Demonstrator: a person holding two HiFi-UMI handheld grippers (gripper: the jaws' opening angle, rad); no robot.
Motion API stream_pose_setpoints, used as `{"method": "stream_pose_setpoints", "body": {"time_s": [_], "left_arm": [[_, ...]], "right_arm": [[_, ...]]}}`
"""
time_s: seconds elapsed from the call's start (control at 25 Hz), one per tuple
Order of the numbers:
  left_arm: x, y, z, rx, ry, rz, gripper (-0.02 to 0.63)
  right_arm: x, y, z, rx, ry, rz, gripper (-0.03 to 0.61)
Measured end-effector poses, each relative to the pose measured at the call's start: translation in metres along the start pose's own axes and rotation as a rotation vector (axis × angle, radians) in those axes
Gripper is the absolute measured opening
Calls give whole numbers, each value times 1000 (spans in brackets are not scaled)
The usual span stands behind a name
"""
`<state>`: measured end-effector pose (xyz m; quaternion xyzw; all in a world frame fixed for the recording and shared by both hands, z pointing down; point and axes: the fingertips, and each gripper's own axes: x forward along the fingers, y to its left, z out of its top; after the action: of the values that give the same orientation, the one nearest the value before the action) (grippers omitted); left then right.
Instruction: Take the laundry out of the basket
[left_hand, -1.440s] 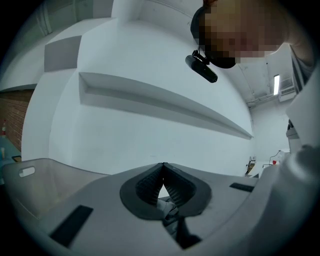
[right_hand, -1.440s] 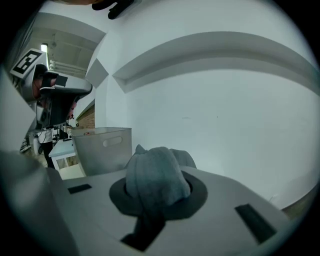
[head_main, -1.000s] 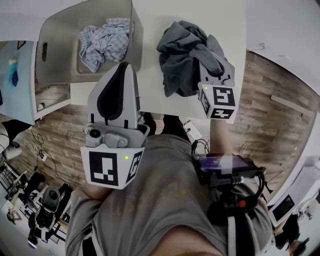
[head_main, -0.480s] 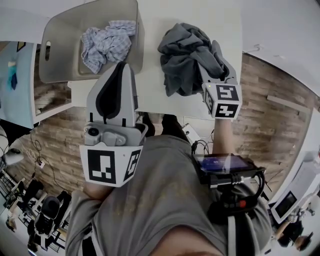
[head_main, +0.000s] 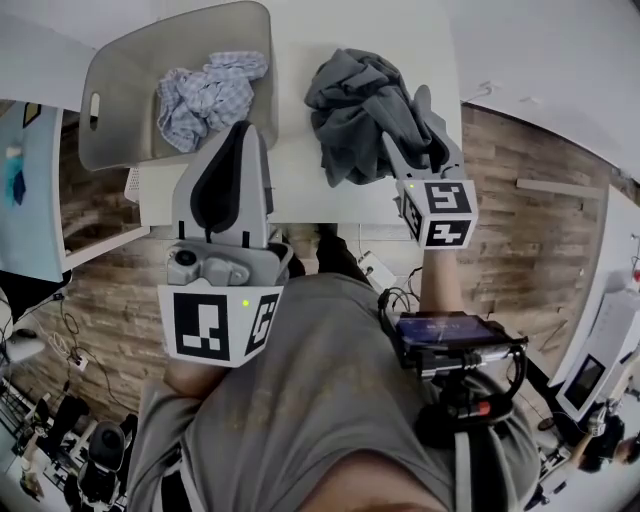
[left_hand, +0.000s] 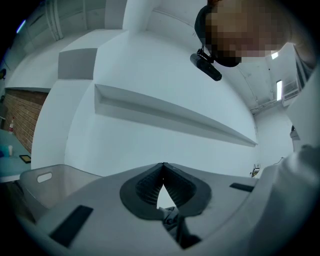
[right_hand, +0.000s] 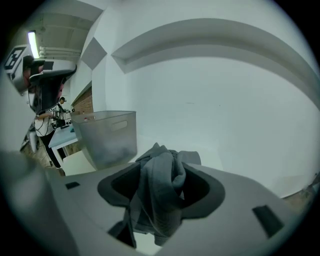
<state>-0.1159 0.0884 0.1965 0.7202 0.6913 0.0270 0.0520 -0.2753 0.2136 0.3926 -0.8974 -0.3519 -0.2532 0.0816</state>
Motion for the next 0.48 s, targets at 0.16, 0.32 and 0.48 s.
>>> {"method": "stream_pose_setpoints", "body": {"time_s": [0.16,0.32,0.48], "left_arm": [[-12,6,5,-10,-25,-21,9],[-26,14,15,-11,-57,-30,9],[-46,29,24,-9,-89,-16,9]], "right_arm": [[-20,10,27,-3,-90,-23,253],[-40,28,57,-23,-172,-34,233],[-56,57,89,-52,-255,-16,151]]}}
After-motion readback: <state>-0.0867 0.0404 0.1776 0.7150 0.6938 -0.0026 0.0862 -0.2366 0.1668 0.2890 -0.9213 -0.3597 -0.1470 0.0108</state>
